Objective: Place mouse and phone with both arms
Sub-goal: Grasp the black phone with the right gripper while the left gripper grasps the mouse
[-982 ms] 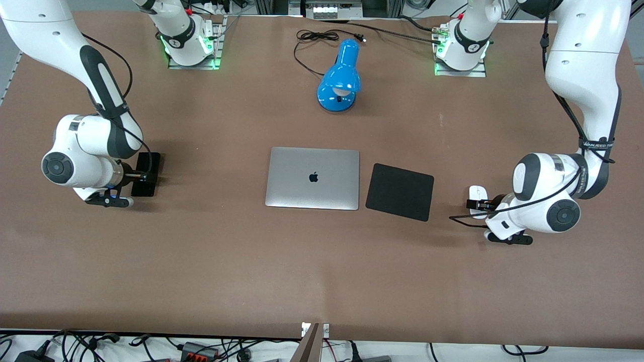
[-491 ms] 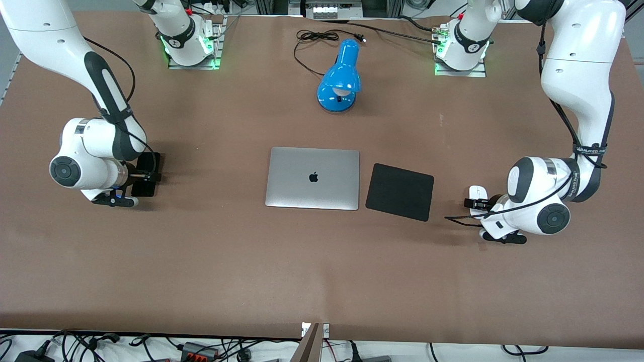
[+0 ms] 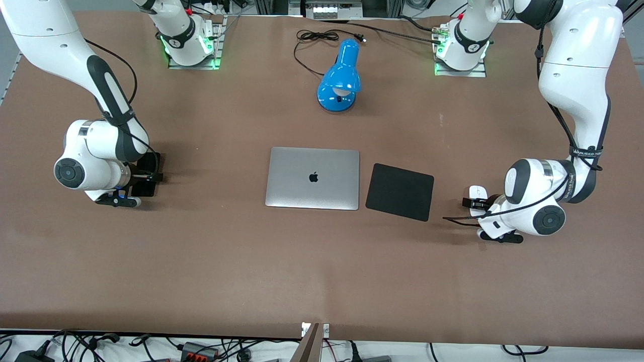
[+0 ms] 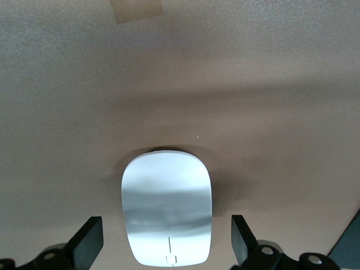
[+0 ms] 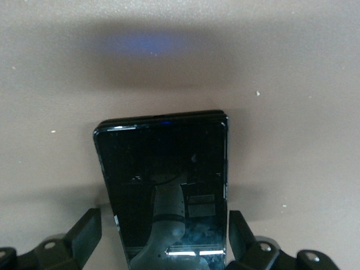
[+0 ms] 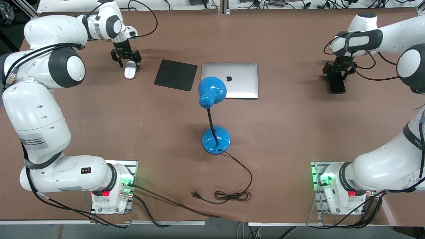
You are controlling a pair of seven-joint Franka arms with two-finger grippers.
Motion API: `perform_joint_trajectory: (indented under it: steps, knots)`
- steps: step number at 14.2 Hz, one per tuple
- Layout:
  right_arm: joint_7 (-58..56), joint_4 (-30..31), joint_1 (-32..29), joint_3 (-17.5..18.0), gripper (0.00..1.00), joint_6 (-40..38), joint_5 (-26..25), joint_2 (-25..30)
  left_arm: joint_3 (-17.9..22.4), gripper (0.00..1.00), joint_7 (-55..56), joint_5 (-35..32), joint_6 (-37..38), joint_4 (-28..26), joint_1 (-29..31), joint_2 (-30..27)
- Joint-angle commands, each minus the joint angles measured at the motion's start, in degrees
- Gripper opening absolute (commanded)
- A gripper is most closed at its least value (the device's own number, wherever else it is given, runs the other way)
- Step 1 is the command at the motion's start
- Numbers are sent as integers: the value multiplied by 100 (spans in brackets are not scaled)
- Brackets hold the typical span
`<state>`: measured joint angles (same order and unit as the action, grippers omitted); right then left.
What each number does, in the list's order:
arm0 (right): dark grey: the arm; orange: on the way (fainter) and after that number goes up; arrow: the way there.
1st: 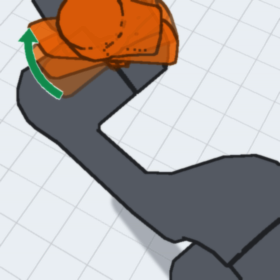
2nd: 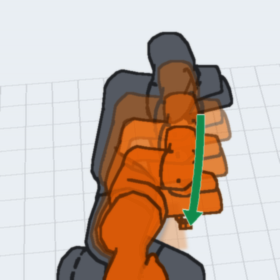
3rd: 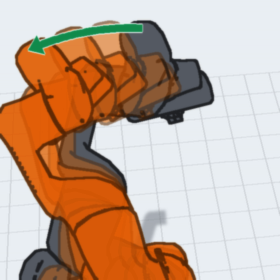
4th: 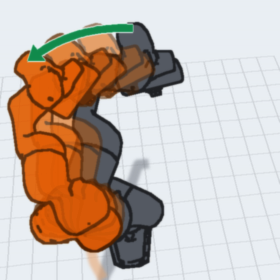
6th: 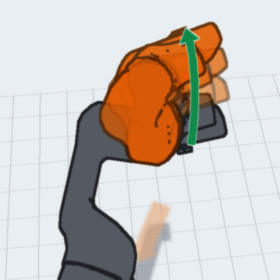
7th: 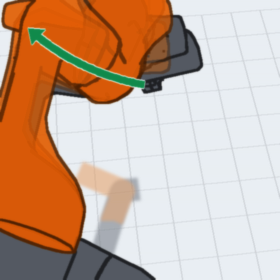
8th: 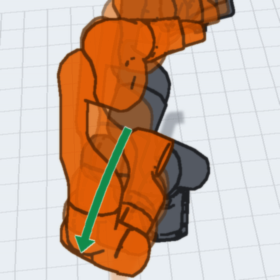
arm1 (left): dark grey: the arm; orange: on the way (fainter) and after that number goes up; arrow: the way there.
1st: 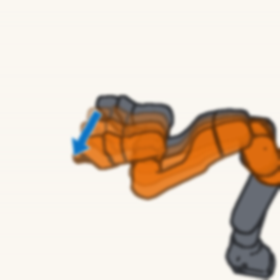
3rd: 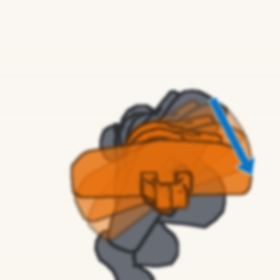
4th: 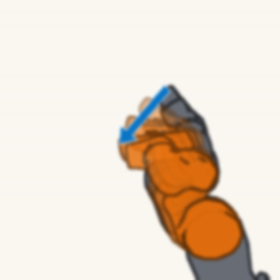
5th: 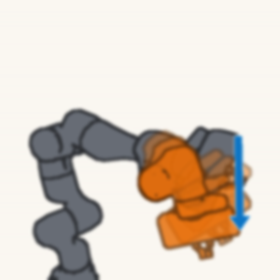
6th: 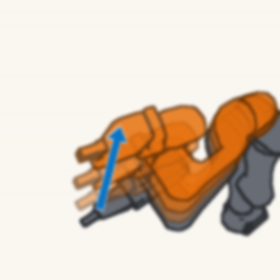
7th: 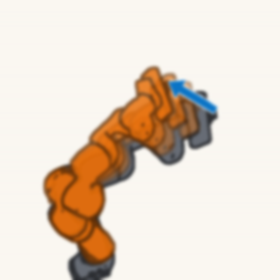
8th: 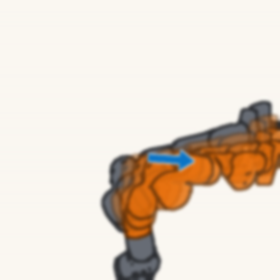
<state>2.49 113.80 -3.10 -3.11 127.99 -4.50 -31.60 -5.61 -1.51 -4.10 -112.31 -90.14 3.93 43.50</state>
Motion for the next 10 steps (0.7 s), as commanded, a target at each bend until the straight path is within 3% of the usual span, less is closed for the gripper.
perform_joint_trajectory:
  steps: [1, 4, 7, 8, 10]
  knots:
    - [-29, -51, -76, 38, 100, 129, -60, -100, -19, 100, -95, -91, 16, 58, 3, 44]
    - [-118, -51, -94, 38, 98, 147, -52, -118, -19, 86, -95, -91, 16, 58, -6, 44]
    - [-118, -51, -120, 38, 49, 104, -51, -101, -19, 75, -95, -91, 16, 58, 3, 44]
    - [-118, -51, -111, 38, 37, 86, -51, -92, -19, 72, -95, -91, 16, 58, 3, 35]
    - [-126, -51, -111, 47, 29, 68, -51, -74, -19, 68, -95, -91, 34, 58, -6, 27]
